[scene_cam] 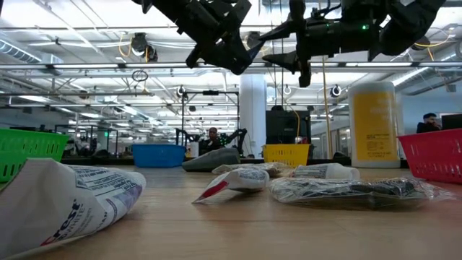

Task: Pick & Place Travel size toiletries
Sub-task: Put the shaving cream into the yellow basket

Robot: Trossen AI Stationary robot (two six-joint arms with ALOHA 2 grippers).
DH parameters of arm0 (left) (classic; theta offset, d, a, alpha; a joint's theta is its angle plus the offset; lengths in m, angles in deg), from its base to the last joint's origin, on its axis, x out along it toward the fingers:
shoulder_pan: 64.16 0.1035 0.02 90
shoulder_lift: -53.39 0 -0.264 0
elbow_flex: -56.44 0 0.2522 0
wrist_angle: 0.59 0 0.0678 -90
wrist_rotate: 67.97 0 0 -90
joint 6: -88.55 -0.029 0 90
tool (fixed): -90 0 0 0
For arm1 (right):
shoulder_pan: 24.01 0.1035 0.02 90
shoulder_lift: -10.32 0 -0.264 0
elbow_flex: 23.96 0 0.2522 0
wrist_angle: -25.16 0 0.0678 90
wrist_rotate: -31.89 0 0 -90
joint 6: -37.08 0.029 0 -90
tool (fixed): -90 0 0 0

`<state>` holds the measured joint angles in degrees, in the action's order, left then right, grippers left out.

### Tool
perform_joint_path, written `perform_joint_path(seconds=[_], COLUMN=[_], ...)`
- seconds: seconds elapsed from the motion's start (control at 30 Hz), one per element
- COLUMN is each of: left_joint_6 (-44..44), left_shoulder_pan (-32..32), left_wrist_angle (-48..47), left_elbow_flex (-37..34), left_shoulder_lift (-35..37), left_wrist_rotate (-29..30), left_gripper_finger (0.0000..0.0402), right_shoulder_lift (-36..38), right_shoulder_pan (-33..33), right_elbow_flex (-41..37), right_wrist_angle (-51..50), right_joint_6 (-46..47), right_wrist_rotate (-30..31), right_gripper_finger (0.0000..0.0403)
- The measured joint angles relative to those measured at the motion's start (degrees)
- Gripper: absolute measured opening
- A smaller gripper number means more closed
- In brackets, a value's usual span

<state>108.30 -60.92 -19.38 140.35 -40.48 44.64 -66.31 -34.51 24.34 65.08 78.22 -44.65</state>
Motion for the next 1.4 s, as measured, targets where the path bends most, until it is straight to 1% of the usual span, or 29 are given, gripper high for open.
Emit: perform_joint_path(seconds=[0.13, 0.3, 0.5, 0.63, 0.73, 0.8, 1.03, 1.1, 1.17, 1.3, 1.4], left_joint_6=[-2.7, -7.5, -10.3, -10.5, -10.7, -10.6, -10.6, -10.6, -10.7, -12.3, -12.0], left_shoulder_pan=[0.0, 0.0, 0.0, 0.0, 0.0, 0.0, -0.1, -0.3, -0.4, -0.8, -0.8], left_wrist_angle=[0.0, 0.0, 0.0, -0.4, -0.4, -0.4, -1.7, -2.2, -2.2, -2.2, -2.4], left_elbow_flex=[0.0, 0.0, 0.0, 0.0, 0.0, 0.0, 0.0, 0.0, 0.0, 0.0, 0.0], left_shoulder_lift=[0.0, 0.0, 0.0, 0.0, 0.0, 0.0, 0.0, 0.0, 0.0, 0.0, 0.0], left_wrist_rotate=[0.0, -1.2, -1.3, -1.1, -1.0, -1.0, -1.6, -2.0, -2.1, -2.2, -2.4], left_gripper_finger=[0.0124, 0.0124, 0.0124, 0.0124, 0.0124, 0.0124, 0.0127, 0.0137, 0.0156, 0.0211, 0.0255], right_shoulder_lift=[-0.1, -0.1, -0.1, -0.1, -0.1, -0.1, -0.1, -0.1, -0.1, -0.1, 0.3], right_shoulder_pan=[0.0, 0.0, 0.0, 0.0, 0.0, 0.0, 0.0, 0.0, 0.0, 0.0, -0.5], right_elbow_flex=[0.0, 0.0, 0.0, 0.0, 0.0, 0.0, 0.0, 0.0, 0.0, 0.0, 0.0], right_wrist_angle=[-0.4, -0.8, -0.8, -2.2, -3.1, -3.8, -4.3, -4.5, -4.6, -4.5, -5.1], right_joint_6=[0.9, 2.1, 2.1, 2.3, 2.3, 2.3, 2.0, 1.5, 1.1, -1.2, -2.3], right_wrist_rotate=[-0.5, -3.2, -3.5, -3.1, -2.9, -2.8, -2.9, -3.0, -3.0, -3.0, -3.1], right_gripper_finger=[0.0174, 0.0141, 0.0081, 0.0036, 0.0011, 0.0005, 0.0002, 0.0001, 0.0000, 0.0000, 0.0000])
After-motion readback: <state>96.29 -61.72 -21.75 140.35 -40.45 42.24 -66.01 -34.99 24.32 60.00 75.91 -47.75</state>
